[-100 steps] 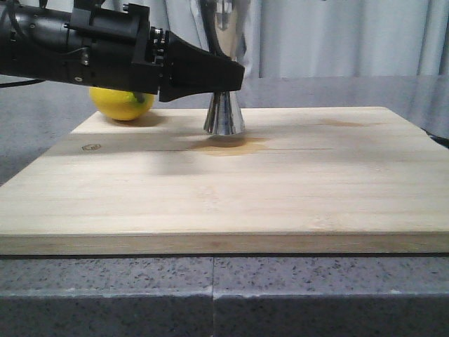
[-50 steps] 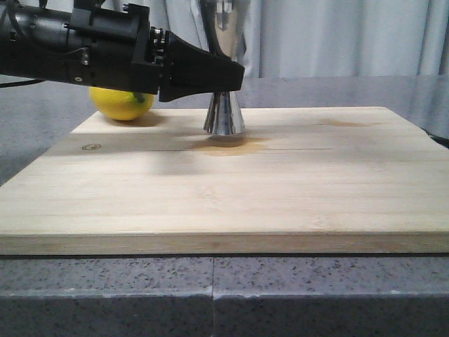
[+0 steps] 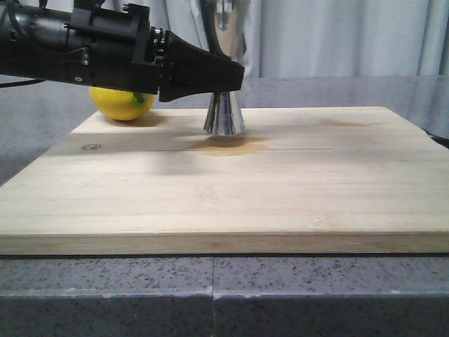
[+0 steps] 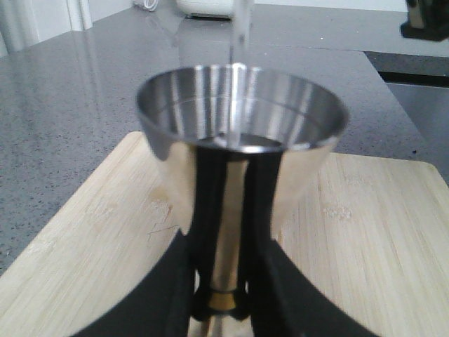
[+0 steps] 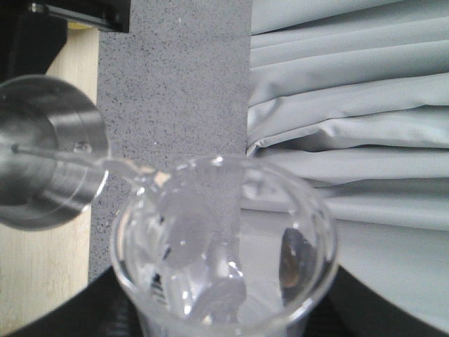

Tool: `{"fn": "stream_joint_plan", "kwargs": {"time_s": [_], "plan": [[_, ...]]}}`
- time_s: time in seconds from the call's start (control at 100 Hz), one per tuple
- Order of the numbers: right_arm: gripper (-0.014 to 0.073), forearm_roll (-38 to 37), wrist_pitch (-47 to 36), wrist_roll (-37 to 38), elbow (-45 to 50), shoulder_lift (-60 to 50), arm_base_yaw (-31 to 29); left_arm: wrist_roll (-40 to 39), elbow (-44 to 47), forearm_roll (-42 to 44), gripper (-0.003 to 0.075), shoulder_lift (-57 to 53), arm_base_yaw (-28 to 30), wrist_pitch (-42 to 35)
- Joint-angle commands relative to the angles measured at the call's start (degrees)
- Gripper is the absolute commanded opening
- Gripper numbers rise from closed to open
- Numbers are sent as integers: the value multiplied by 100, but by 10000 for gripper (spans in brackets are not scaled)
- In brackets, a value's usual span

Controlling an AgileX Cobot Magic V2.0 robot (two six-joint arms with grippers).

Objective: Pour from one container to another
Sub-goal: 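Tilt the beaker with the right gripper, pouring liquid into the jigger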

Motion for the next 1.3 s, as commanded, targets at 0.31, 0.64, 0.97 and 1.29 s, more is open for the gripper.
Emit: {"fn": "stream_joint_plan", "kwargs": {"time_s": [0.31,0.64,0.97,1.29], "plan": [[279,-503,-375,-34,-209,-210,0,-6,-169,-502,59,-258,-64,616],[279,-556,-383,-34,-209,-202,0,-6,-169,-502,59,-258,-64,616],[279,-704,-437,-34,-209,-202,10,-6,-169,-502,59,-258,-64,616],[279,-704,-490,-34,-209,-202,31,-6,-169,-502,59,-258,-64,616]]}}
